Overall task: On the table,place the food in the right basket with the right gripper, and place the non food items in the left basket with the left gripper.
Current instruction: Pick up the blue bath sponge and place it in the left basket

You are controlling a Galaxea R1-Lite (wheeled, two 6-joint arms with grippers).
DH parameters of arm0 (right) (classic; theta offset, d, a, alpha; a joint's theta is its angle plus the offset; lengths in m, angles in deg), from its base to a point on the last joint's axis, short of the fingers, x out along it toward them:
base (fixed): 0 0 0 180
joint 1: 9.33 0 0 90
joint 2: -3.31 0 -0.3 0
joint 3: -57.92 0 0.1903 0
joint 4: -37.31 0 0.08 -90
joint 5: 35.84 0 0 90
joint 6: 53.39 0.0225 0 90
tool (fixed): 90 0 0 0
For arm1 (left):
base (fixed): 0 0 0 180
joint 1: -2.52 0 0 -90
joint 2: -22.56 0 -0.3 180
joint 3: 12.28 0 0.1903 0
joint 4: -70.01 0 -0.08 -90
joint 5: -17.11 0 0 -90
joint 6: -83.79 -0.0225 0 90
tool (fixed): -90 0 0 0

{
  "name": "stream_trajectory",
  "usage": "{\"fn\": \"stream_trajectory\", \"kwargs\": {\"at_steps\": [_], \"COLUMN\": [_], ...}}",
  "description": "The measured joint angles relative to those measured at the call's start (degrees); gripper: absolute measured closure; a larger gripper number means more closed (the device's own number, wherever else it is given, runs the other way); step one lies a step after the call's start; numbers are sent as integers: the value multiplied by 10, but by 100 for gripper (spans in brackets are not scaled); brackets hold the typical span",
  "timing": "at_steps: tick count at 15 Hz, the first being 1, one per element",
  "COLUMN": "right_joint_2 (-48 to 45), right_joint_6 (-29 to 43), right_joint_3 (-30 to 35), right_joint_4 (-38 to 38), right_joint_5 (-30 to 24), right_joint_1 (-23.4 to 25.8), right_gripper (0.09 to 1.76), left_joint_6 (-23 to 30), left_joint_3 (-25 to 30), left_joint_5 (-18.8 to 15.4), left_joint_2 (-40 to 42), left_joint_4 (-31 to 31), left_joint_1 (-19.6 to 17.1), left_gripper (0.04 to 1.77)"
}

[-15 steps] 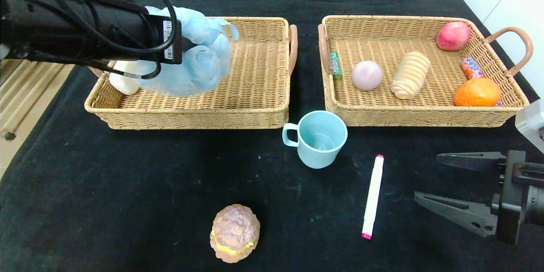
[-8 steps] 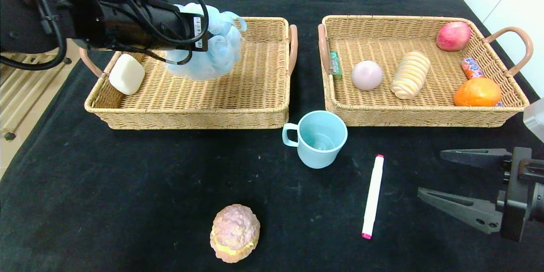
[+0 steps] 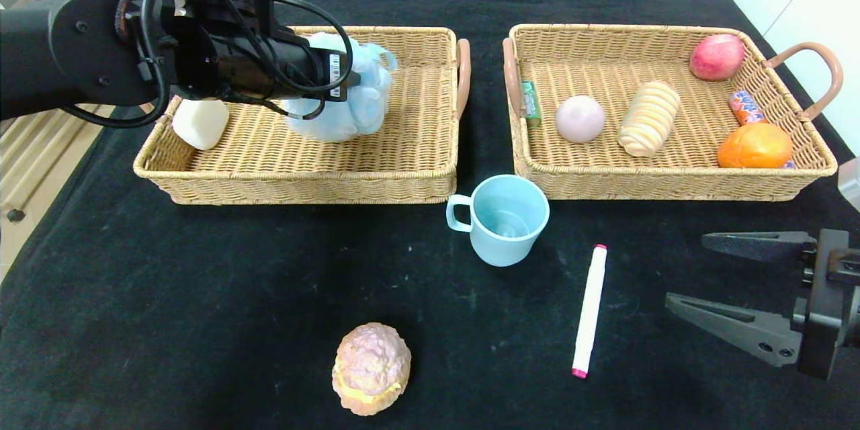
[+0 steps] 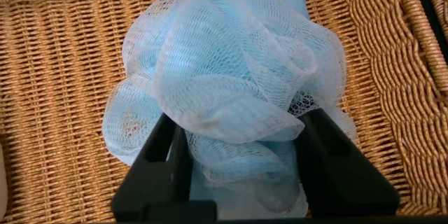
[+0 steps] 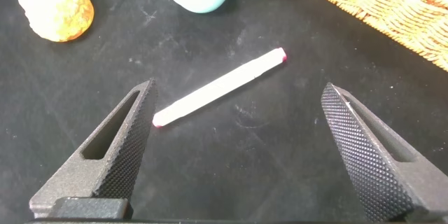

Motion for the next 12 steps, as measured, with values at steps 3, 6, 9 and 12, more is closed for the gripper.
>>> {"fn": "stream_trajectory", "kwargs": {"at_steps": [3, 6, 9, 12], "right_joint_2": [-1, -3, -4, -5], "right_joint_6": [0, 0, 0, -1], "right_joint_3": [0, 0, 0, 0], "right_joint_4": [0, 0, 0, 0], "right_joint_5": [0, 0, -1, -1], "right_joint_1": [1, 1, 4, 7], "right_gripper": [14, 14, 14, 14], "left_joint_6": [0, 0, 1, 1], "left_joint_3": [1, 3, 5, 9], "left_joint_5": [0, 0, 1, 4], "left_joint_2": [-1, -1, 1, 6], "left_joint_4": [-1, 0, 4, 5], "left_joint_1": [1, 1, 2, 2], "left_gripper": [62, 45, 34, 27]}}
